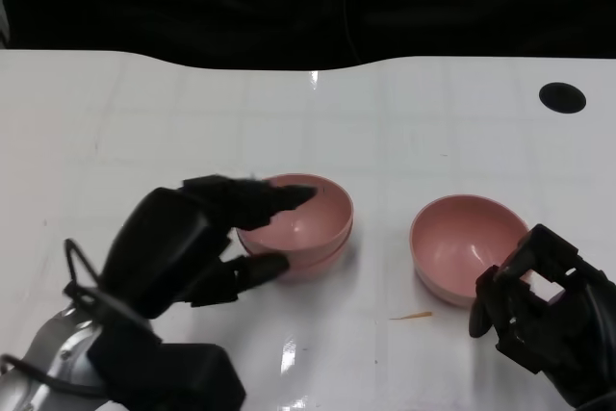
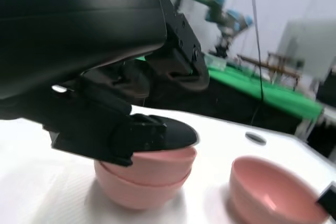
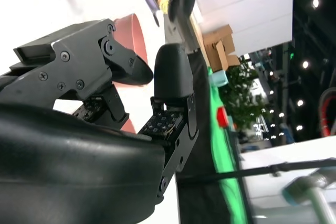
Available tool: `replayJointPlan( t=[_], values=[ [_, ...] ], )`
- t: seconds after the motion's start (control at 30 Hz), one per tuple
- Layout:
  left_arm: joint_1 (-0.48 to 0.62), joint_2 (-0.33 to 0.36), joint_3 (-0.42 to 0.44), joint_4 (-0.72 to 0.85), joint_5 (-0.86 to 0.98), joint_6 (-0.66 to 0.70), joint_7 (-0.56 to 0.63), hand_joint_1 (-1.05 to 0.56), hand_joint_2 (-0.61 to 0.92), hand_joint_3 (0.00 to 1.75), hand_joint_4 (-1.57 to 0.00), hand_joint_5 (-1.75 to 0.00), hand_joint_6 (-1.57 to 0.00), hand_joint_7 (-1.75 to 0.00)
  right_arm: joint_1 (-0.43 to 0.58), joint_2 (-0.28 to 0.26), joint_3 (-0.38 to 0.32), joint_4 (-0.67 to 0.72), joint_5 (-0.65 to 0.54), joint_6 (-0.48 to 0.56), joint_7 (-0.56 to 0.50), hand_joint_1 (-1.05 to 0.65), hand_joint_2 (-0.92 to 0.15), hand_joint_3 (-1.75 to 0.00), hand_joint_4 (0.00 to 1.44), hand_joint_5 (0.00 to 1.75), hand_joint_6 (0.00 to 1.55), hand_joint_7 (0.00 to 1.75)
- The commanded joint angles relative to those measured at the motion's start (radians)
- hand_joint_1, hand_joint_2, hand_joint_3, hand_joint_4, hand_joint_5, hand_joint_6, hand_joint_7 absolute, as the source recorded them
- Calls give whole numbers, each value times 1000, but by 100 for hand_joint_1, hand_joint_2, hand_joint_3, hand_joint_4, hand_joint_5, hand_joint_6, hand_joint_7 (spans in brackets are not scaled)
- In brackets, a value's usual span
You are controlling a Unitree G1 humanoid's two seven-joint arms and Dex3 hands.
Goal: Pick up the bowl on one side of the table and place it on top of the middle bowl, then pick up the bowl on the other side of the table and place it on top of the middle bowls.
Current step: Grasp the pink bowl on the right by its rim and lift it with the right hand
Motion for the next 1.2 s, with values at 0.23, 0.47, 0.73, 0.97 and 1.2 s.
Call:
replayJointPlan(
  t=[0.23,0.47,0.73,0.97,1.2],
  values=[
    [125,-42,127,-75,-431,16,-224,9,53,126,-73,-170,-76,-148,-40,-1,-13,176,-153,-389,-64,-8,-65,-98,90,159,80,136],
    [214,-45,209,-155,-718,159,-451,14,56,132,-88,-175,-70,-174,-78,-47,-46,289,-405,-686,-236,-21,-75,-64,91,127,97,76],
    [279,-61,265,-109,-702,197,-477,17,59,131,-78,-175,-63,-175,-65,-201,-70,137,-1163,-650,-658,-75,-92,-37,10,2,12,1],
    [277,-93,290,-97,-661,241,-456,21,68,119,-69,-175,-55,-175,-76,-284,85,86,-1380,-313,-789,-92,-92,-32,0,0,3,1],
    [263,-100,297,-68,-633,231,-472,22,72,109,-69,-175,-54,-175,-166,-344,219,196,-1362,-158,-843,-91,-92,-20,18,8,18,6]
  ],
)
